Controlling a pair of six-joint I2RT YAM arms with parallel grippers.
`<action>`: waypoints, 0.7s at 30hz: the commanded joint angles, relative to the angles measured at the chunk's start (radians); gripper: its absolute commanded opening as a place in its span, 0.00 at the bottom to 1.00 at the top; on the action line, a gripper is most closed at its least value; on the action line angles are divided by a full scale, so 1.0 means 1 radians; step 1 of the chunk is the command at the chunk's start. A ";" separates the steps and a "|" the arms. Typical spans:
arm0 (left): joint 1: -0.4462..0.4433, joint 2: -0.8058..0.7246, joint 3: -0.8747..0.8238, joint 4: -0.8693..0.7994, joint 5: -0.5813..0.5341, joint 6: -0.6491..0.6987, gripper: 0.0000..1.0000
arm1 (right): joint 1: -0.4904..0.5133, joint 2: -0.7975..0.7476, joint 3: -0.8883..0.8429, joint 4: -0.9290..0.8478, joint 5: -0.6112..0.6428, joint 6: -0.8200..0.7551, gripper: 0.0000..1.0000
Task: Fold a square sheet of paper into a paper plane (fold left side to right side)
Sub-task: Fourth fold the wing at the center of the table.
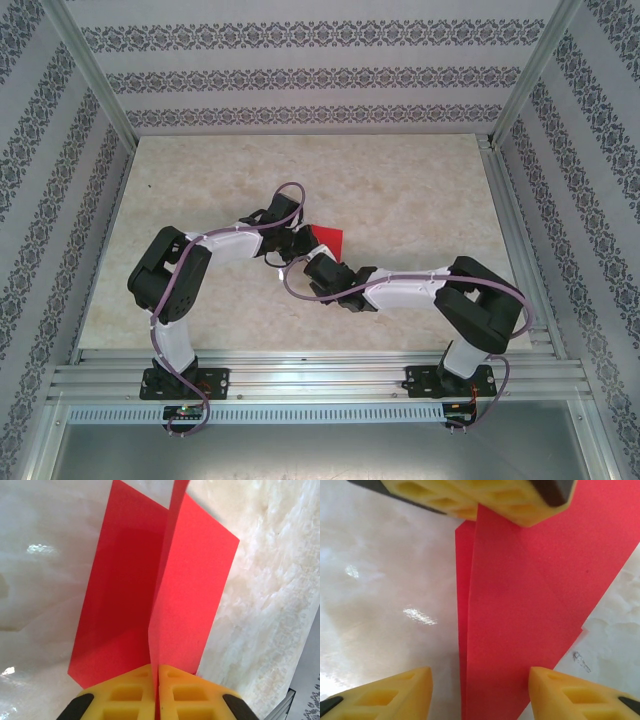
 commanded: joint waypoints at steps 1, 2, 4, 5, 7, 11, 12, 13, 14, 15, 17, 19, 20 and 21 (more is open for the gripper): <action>-0.009 0.016 0.031 -0.020 0.009 -0.012 0.08 | 0.005 0.028 0.009 0.035 0.036 -0.020 0.51; -0.010 0.015 0.031 -0.020 0.008 -0.011 0.08 | 0.005 0.029 0.008 0.035 0.036 -0.017 0.50; -0.010 0.017 0.032 -0.022 0.011 -0.011 0.09 | 0.005 0.028 0.005 0.037 0.035 -0.016 0.45; -0.009 0.019 0.033 -0.023 0.010 -0.011 0.10 | 0.005 0.027 0.004 0.036 0.035 -0.013 0.43; -0.010 0.020 0.034 -0.024 0.012 -0.009 0.12 | 0.005 0.025 0.001 0.035 0.035 -0.012 0.38; -0.009 0.014 0.039 -0.039 0.007 0.007 0.20 | 0.004 0.027 -0.006 0.031 0.029 -0.002 0.26; -0.010 0.008 0.041 -0.046 0.004 0.015 0.22 | 0.004 0.028 -0.009 0.031 0.027 0.001 0.23; -0.008 0.004 0.045 -0.058 -0.001 0.025 0.25 | 0.004 0.029 -0.012 0.033 0.026 0.005 0.21; -0.007 -0.005 0.053 -0.077 -0.008 0.039 0.29 | 0.003 0.030 -0.016 0.035 0.021 0.009 0.19; -0.005 -0.017 0.059 -0.093 -0.015 0.055 0.33 | 0.000 0.031 -0.020 0.037 0.015 0.013 0.16; 0.003 -0.042 0.068 -0.122 -0.029 0.085 0.43 | -0.005 0.032 -0.028 0.042 0.002 0.019 0.13; 0.015 -0.074 0.078 -0.159 -0.045 0.119 0.51 | -0.014 0.027 -0.038 0.050 -0.009 0.026 0.10; 0.023 -0.093 0.080 -0.172 -0.051 0.134 0.56 | -0.019 0.022 -0.045 0.059 -0.023 0.029 0.10; 0.034 -0.115 0.078 -0.180 -0.056 0.149 0.60 | -0.027 0.018 -0.050 0.065 -0.034 0.032 0.09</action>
